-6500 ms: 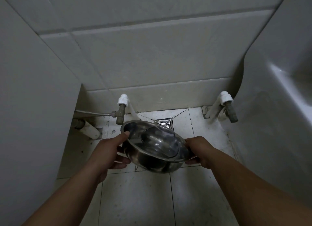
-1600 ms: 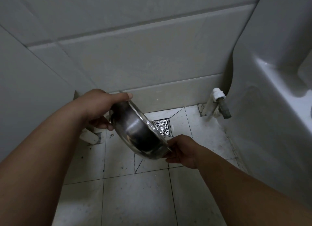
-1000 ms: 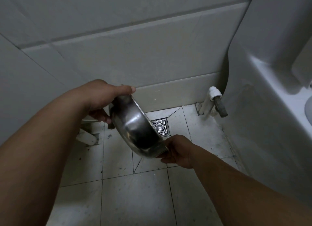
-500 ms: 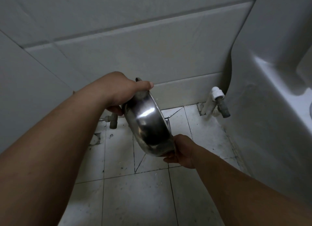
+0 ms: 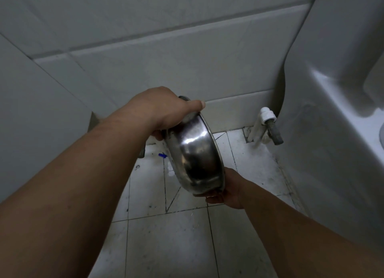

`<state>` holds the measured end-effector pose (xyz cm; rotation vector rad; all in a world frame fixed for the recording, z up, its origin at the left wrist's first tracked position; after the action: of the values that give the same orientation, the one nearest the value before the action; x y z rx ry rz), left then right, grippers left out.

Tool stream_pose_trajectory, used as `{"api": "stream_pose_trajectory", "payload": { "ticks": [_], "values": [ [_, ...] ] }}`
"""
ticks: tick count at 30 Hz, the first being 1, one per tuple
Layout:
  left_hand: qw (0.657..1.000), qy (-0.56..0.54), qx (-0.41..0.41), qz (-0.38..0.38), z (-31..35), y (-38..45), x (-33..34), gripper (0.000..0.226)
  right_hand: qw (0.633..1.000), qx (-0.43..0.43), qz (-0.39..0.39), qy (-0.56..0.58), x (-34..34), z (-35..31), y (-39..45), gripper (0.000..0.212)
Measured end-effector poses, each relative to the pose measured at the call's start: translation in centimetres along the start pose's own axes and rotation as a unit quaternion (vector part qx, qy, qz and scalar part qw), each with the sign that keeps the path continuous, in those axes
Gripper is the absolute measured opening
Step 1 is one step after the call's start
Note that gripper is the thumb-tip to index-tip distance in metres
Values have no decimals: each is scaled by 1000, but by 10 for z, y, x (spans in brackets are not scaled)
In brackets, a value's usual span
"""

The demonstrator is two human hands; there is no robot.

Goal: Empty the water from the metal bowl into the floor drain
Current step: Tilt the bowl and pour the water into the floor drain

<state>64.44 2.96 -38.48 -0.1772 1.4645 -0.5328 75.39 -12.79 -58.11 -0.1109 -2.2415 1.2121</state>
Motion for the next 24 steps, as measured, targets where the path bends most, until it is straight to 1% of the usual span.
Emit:
{"api": "stream_pose_trajectory", "payload": {
  "ticks": [5,13,19,24],
  "values": [
    [1000,-25,-10,-7,-2,0,2,70,1000,-1,-3,-6,-2,-1,-2,37],
    [998,-62,-23,-4,-14,-1,1,74,1000,-9,17,-9,-6,-3,-2,33],
    [996,-85,-23,-3,-25,-5,3,77,999,-4,39,-12,-5,-3,0,37],
    [993,-115,-25,-4,-35,-10,5,82,998,-24,56,-7,-8,-6,3,36]
  ]
}}
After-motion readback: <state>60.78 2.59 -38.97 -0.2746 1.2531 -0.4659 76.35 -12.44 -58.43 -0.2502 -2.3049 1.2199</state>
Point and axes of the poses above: each hand's wrist, its own y-axis towards the middle knuckle, its own x-axis out of the palm, z = x × y, the point moved 2 cm from there along y, towards the middle knuckle, and after that the axes turned 9 degrees about y, right-handed, at the moved point
